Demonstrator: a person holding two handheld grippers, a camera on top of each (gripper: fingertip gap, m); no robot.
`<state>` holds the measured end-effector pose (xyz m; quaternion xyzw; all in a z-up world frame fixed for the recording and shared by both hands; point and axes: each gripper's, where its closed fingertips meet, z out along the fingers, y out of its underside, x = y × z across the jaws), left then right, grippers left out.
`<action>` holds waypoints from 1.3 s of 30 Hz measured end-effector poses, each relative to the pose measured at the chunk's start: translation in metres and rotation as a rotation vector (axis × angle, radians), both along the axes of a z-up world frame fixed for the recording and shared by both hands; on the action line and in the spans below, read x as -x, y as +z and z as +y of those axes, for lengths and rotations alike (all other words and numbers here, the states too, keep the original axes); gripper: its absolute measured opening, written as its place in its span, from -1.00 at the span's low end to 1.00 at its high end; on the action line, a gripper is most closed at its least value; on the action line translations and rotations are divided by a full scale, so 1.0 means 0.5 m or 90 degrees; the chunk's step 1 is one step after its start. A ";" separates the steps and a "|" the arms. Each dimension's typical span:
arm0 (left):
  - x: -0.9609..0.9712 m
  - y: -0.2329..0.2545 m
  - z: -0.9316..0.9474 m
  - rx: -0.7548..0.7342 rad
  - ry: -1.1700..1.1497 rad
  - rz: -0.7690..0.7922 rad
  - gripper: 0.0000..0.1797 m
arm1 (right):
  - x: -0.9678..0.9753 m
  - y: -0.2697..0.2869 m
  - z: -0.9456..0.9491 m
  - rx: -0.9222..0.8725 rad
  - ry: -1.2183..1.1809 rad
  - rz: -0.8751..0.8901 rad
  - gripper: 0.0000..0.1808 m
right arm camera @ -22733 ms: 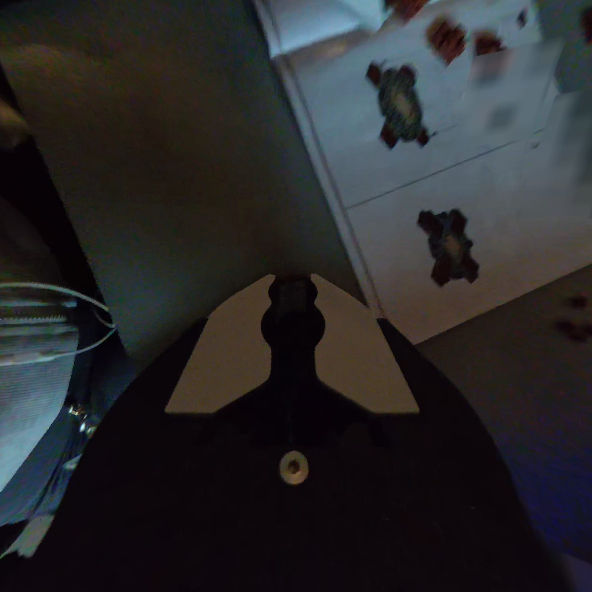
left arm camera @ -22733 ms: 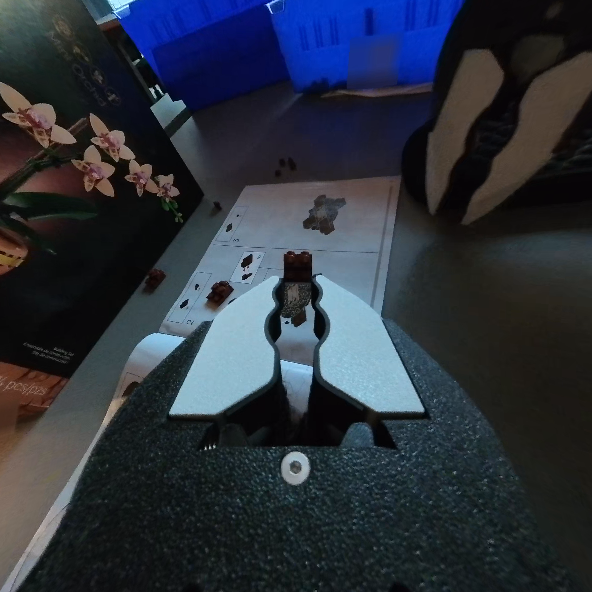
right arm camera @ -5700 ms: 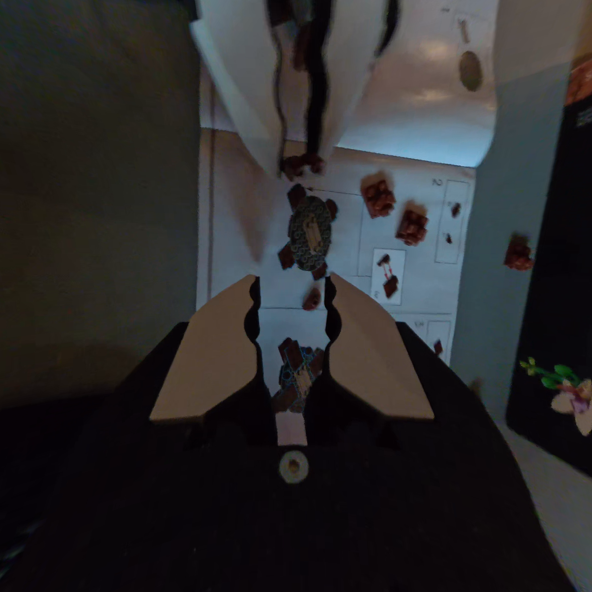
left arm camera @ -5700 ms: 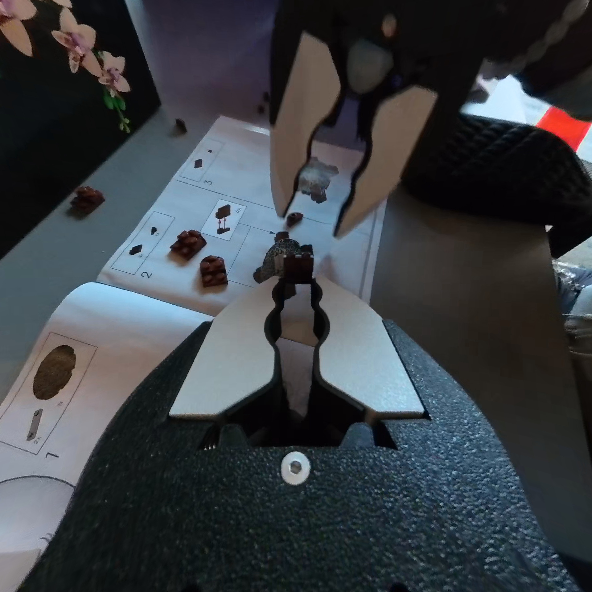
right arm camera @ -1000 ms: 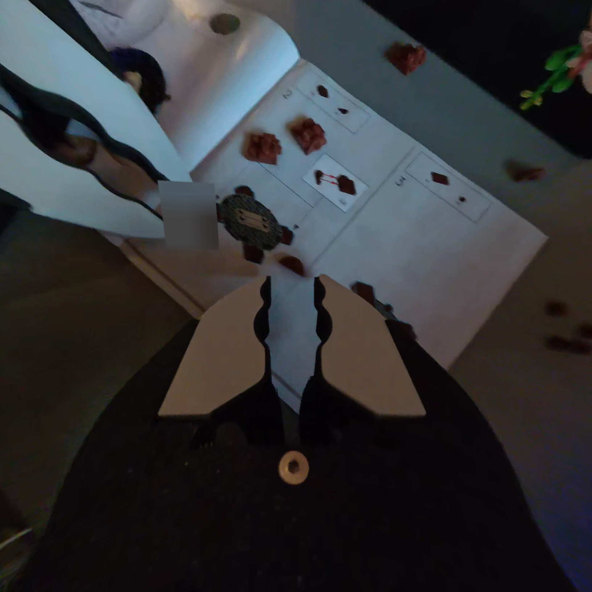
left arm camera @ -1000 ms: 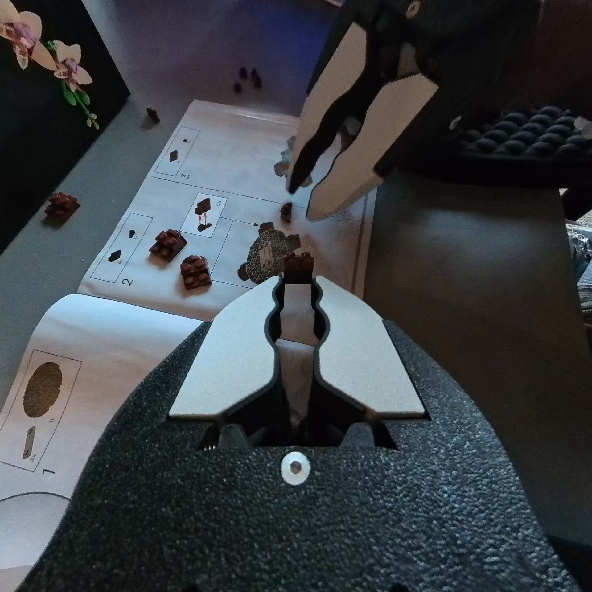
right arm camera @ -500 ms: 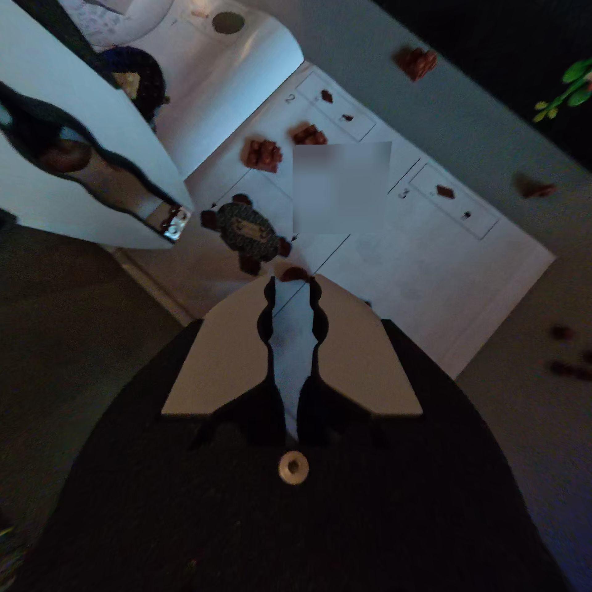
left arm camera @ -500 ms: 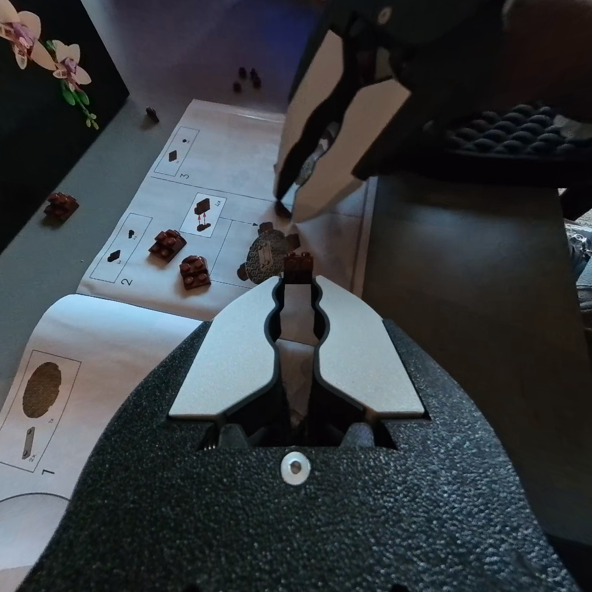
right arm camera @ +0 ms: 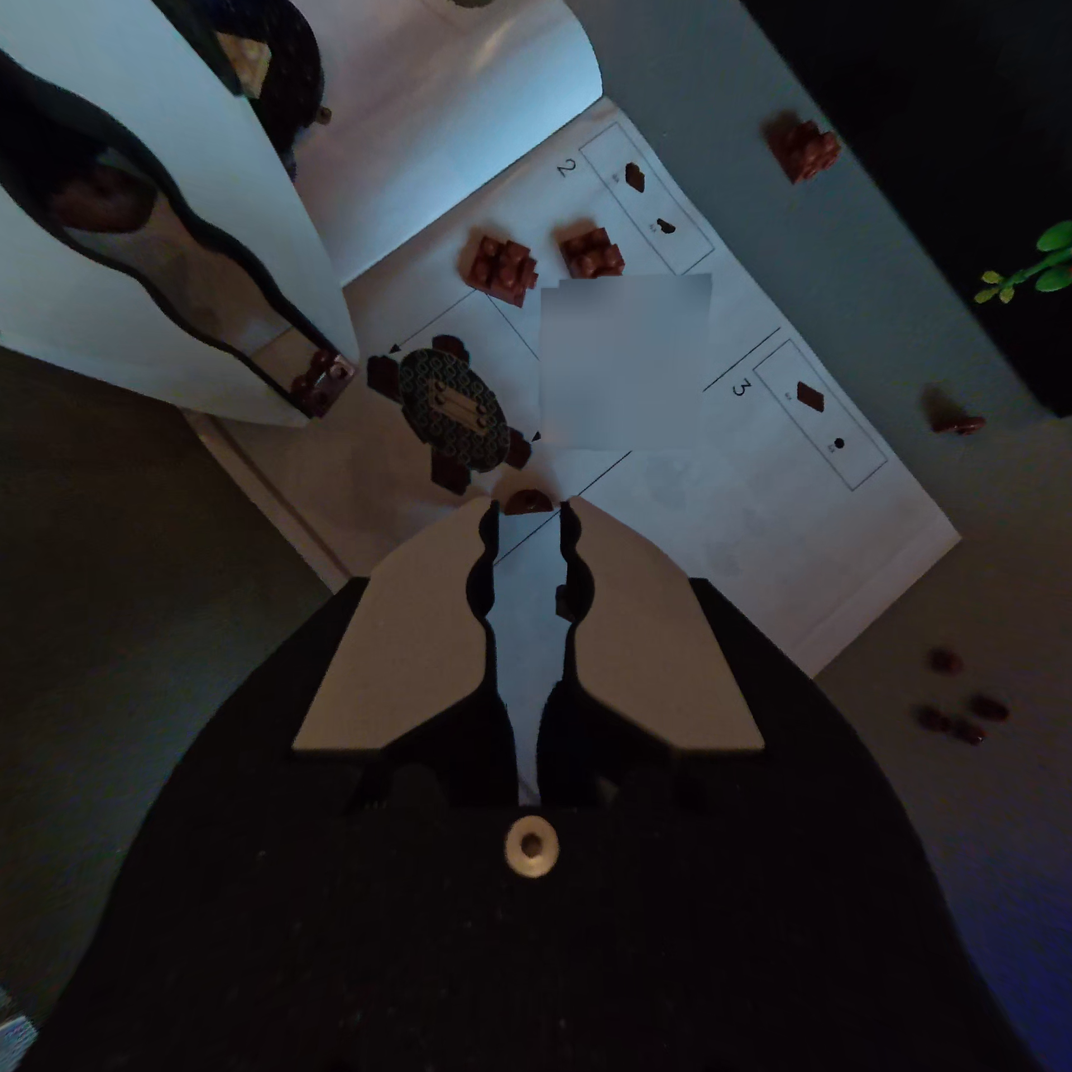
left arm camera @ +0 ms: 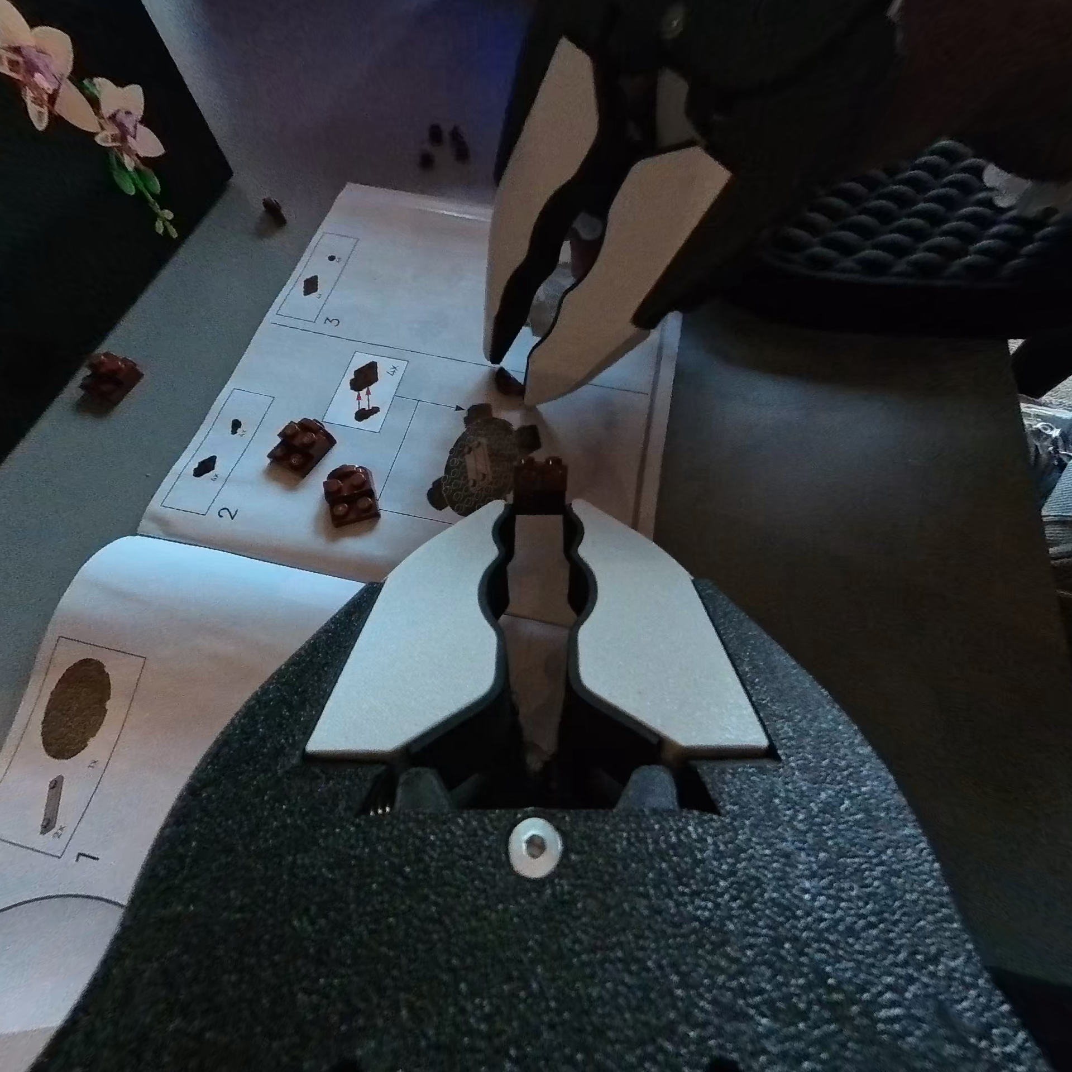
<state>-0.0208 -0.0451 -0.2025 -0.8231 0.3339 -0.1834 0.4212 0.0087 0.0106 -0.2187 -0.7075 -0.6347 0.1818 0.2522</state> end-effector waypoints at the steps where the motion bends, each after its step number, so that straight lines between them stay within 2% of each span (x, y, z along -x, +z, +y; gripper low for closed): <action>1: 0.000 0.000 0.000 0.000 -0.001 0.001 -0.83 | 0.000 0.000 0.002 0.000 -0.001 -0.004 -0.79; 14: 0.000 -0.001 -0.001 0.000 -0.002 0.003 -0.83 | 0.003 -0.003 0.002 0.047 0.013 -0.011 -0.84; 29: 0.001 0.000 0.000 -0.001 0.000 0.000 -0.84 | 0.004 -0.004 0.007 0.036 0.044 -0.017 -0.85; 31: 0.002 0.003 0.001 -0.003 0.006 -0.007 -0.84 | 0.006 0.001 0.007 0.029 0.066 0.018 -0.85; 33: 0.006 0.015 0.003 -0.013 0.019 -0.038 -0.84 | 0.019 0.032 -0.011 0.062 0.101 0.109 -0.85; 36: 0.000 0.062 0.001 -0.032 0.017 -0.169 -0.84 | 0.035 0.115 -0.056 0.132 0.179 0.289 -0.85; 39: -0.008 0.097 -0.004 -0.054 -0.008 -0.264 -0.84 | 0.034 0.168 -0.082 0.185 0.234 0.382 -0.85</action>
